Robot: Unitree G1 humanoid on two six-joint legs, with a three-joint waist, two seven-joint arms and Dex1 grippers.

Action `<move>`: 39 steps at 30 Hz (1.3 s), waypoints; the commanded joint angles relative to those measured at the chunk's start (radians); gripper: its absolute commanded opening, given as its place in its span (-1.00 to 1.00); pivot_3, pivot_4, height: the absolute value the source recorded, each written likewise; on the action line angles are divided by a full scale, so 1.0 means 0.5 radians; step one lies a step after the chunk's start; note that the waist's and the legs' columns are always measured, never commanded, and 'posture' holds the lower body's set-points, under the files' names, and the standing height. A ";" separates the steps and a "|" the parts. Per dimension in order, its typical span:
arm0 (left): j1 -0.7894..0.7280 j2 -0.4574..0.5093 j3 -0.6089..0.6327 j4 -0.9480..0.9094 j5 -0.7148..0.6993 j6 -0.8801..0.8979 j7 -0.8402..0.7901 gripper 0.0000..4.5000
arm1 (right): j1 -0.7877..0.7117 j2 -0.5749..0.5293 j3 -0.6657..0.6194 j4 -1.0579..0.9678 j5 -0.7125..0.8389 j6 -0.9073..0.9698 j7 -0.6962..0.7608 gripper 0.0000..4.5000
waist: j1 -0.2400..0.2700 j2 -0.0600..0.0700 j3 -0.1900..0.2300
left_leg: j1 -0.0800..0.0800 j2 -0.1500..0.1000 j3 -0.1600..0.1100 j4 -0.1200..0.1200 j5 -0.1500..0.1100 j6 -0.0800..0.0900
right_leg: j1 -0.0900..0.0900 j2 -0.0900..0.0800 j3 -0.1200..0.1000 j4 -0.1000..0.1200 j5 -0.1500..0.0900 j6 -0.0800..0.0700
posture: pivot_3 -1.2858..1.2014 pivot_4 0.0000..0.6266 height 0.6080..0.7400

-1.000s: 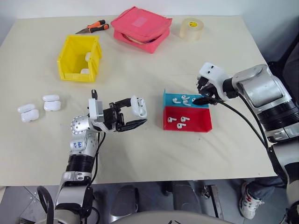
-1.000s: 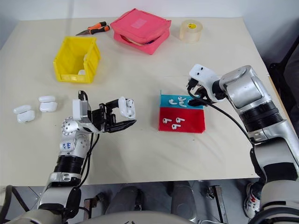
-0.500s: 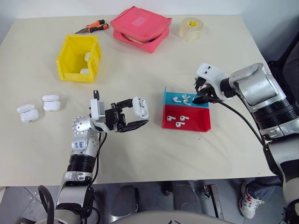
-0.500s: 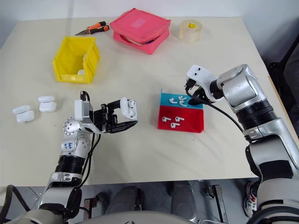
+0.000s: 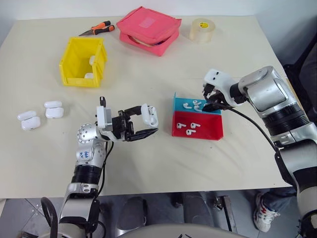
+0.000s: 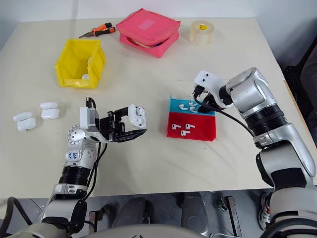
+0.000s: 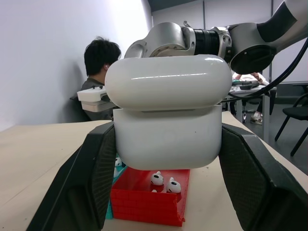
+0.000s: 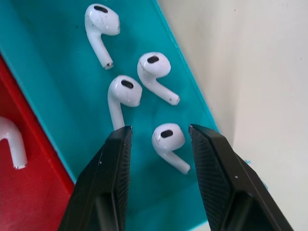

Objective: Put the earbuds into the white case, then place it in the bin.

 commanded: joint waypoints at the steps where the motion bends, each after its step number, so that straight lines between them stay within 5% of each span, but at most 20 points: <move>1: 0.019 -0.005 0.009 -0.075 -0.011 -0.030 0.017 0.24 | -0.073 0.010 0.012 0.045 -0.062 -0.045 0.035 -0.14 | 0.000 0.000 0.000 | 0.000 0.000 0.000 0.000 0.000 0.000 | 0.000 0.000 0.000 0.000 0.000 0.000 | 0.03 -0.52 1.00; 32: 0.062 -0.018 0.005 -0.097 -0.005 -0.077 0.062 0.24 | -0.240 0.149 0.061 0.389 -0.333 -0.263 0.241 -0.14 | -0.046 0.003 0.002 | -0.003 0.000 0.000 0.000 0.001 -0.001 | -0.004 0.000 0.000 0.002 0.000 0.000 | 0.03 -0.52 1.00; 36: 0.059 -0.015 0.006 -0.092 -0.004 -0.080 0.064 0.24 | -0.239 0.150 0.060 0.396 -0.347 -0.279 0.240 -0.51 | -0.046 0.003 0.002 | -0.003 0.000 0.000 0.000 0.001 -0.001 | -0.004 0.000 0.000 0.002 0.000 0.000 | 0.03 -0.52 1.00; 39: 0.056 -0.014 0.006 -0.087 -0.003 -0.082 0.065 0.24 | -0.239 0.147 0.063 0.399 -0.358 -0.291 0.239 -0.51 | -0.046 0.003 0.002 | -0.003 0.000 0.000 0.000 0.001 -0.001 | -0.004 0.000 0.000 0.002 0.000 0.000 | 0.03 -0.52 1.00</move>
